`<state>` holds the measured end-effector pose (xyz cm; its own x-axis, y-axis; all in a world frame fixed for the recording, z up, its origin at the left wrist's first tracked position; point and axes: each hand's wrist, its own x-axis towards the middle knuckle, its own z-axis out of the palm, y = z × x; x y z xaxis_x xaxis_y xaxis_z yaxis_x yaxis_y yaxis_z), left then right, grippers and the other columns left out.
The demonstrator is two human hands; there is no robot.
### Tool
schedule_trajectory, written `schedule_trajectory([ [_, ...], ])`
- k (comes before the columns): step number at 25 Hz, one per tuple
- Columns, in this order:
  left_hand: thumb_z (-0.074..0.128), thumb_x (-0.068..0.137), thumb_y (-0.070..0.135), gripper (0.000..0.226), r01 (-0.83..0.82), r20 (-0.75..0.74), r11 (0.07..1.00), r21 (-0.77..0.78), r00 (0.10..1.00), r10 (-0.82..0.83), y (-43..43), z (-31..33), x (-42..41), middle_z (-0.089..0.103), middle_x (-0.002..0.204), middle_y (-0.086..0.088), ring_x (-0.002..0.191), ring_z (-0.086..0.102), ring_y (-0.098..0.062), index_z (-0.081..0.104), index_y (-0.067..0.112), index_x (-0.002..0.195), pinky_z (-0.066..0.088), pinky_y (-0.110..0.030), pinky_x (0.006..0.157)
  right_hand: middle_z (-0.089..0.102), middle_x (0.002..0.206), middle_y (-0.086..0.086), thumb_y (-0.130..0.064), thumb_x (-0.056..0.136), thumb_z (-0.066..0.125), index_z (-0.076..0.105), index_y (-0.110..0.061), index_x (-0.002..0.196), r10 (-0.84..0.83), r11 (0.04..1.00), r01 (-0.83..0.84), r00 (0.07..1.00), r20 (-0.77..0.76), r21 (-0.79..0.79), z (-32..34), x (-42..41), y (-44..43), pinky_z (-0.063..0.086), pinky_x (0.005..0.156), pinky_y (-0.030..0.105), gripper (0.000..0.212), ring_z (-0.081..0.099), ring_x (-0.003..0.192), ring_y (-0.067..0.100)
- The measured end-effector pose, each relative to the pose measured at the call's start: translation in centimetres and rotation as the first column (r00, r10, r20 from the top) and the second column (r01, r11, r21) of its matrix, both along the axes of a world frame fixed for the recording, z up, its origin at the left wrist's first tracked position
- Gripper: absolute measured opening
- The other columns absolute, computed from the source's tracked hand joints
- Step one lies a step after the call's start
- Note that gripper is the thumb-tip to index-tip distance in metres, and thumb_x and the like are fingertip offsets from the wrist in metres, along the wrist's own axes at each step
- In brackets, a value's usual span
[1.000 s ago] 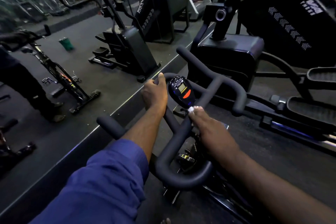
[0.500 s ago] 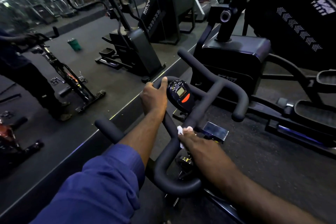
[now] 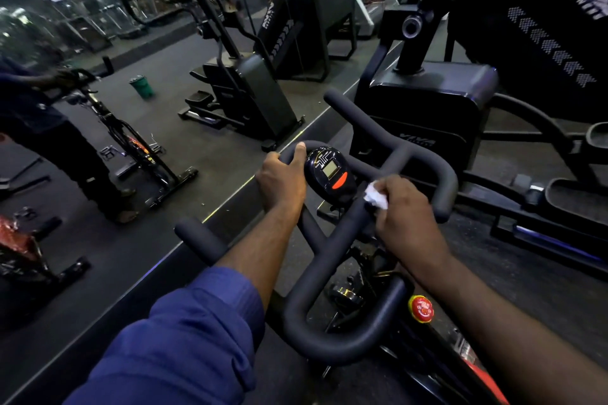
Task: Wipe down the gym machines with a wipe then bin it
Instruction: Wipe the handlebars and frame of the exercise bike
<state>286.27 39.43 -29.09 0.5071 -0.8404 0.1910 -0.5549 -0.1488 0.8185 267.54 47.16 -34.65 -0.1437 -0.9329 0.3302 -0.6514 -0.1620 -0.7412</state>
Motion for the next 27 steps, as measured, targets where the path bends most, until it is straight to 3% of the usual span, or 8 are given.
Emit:
schedule_trajectory([
  [3, 0.061, 0.096, 0.061, 0.051, 0.006, -0.001, 1.000, -0.002, 1.000, -0.006, 0.0, -0.1, 0.0, 0.071, 0.102, -0.008, 0.086, 0.066, -0.022, 0.070, 0.011, 0.107, 0.045, -0.031, 0.066, 0.061, 0.099, 0.006, -0.002, 0.085, 0.068, 0.067, -0.014, 0.108, 0.173, 0.982, -0.185, 0.964, -0.204, -0.040, -1.3, 1.9, 3.2, 0.046, 0.081, 0.037, 0.026, 0.062, 0.092, 0.030],
  [5, 0.062, 0.097, 0.059, 0.049, 0.020, -0.002, 1.000, 0.003, 1.000, -0.020, 0.0, 0.0, -0.1, 0.069, 0.099, -0.005, 0.078, 0.062, -0.016, 0.070, 0.012, 0.107, 0.040, -0.025, 0.057, 0.066, 0.100, 0.000, -0.005, 0.087, 0.070, 0.071, -0.018, 0.108, 0.313, 0.933, -0.336, 0.935, -0.167, -0.131, -0.8, 2.0, 4.0, 0.049, 0.083, 0.034, 0.025, 0.064, 0.093, 0.022],
  [9, 0.061, 0.096, 0.060, 0.051, 0.017, -0.008, 1.000, 0.009, 1.000, -0.017, 0.1, 0.1, 0.1, 0.070, 0.100, -0.006, 0.085, 0.065, -0.021, 0.070, 0.012, 0.106, 0.044, -0.030, 0.066, 0.062, 0.102, 0.007, -0.003, 0.084, 0.065, 0.070, -0.016, 0.107, -0.026, 0.997, 0.019, 0.996, -0.084, -0.080, -0.2, 0.3, -0.3, 0.050, 0.081, 0.037, 0.027, 0.063, 0.093, 0.030],
  [14, 0.062, 0.095, 0.061, 0.048, 0.019, -0.006, 1.000, 0.000, 1.000, -0.019, 0.0, -0.2, 0.1, 0.070, 0.094, -0.004, 0.083, 0.067, -0.021, 0.068, 0.014, 0.098, 0.054, -0.035, 0.071, 0.066, 0.097, 0.002, 0.002, 0.075, 0.067, 0.074, -0.019, 0.103, 0.276, 0.948, -0.300, 0.941, -0.196, -0.104, -1.1, 1.0, 2.3, 0.047, 0.082, 0.032, 0.035, 0.064, 0.091, 0.025],
  [18, 0.062, 0.094, 0.063, 0.047, 0.013, -0.019, 1.000, 0.001, 1.000, -0.013, -0.1, -0.2, 0.0, 0.070, 0.092, -0.003, 0.083, 0.068, -0.021, 0.068, 0.016, 0.096, 0.058, -0.038, 0.074, 0.063, 0.106, 0.005, 0.001, 0.078, 0.063, 0.071, -0.018, 0.112, 0.017, 0.997, -0.026, 0.993, -0.120, -0.069, -0.5, 0.2, -0.1, 0.051, 0.086, 0.036, 0.040, 0.063, 0.096, 0.028],
  [21, 0.062, 0.094, 0.063, 0.044, 0.016, -0.026, 1.000, 0.004, 1.000, -0.016, 0.0, -0.1, 0.0, 0.069, 0.090, -0.002, 0.081, 0.069, -0.020, 0.066, 0.018, 0.093, 0.059, -0.038, 0.073, 0.057, 0.100, 0.003, -0.003, 0.079, 0.064, 0.069, -0.019, 0.109, 0.218, 0.972, -0.234, 0.931, -0.294, -0.021, -1.2, 1.8, 3.2, 0.049, 0.078, 0.035, 0.035, 0.061, 0.091, 0.028],
  [24, 0.062, 0.095, 0.062, 0.043, 0.016, -0.015, 1.000, 0.008, 1.000, -0.016, 0.1, 0.1, -0.1, 0.067, 0.088, -0.001, 0.081, 0.067, -0.021, 0.064, 0.020, 0.090, 0.050, -0.033, 0.068, 0.070, 0.097, -0.006, -0.013, 0.081, 0.070, 0.076, -0.022, 0.101, 0.385, 0.907, -0.396, 0.917, -0.101, -0.144, 1.9, 1.2, 2.7, 0.052, 0.081, 0.027, 0.023, 0.070, 0.089, 0.017],
  [27, 0.062, 0.094, 0.063, 0.048, -0.005, 0.008, 1.000, 0.019, 1.000, 0.005, 0.0, 0.3, 0.0, 0.069, 0.091, -0.007, 0.085, 0.064, -0.029, 0.065, 0.015, 0.090, 0.047, -0.035, 0.072, 0.076, 0.104, -0.010, -0.017, 0.082, 0.081, 0.080, -0.022, 0.103, 0.122, 0.965, -0.047, 0.950, 0.287, -0.256, 6.0, 0.7, -1.9, 0.051, 0.090, 0.015, 0.021, 0.070, 0.097, 0.001],
])
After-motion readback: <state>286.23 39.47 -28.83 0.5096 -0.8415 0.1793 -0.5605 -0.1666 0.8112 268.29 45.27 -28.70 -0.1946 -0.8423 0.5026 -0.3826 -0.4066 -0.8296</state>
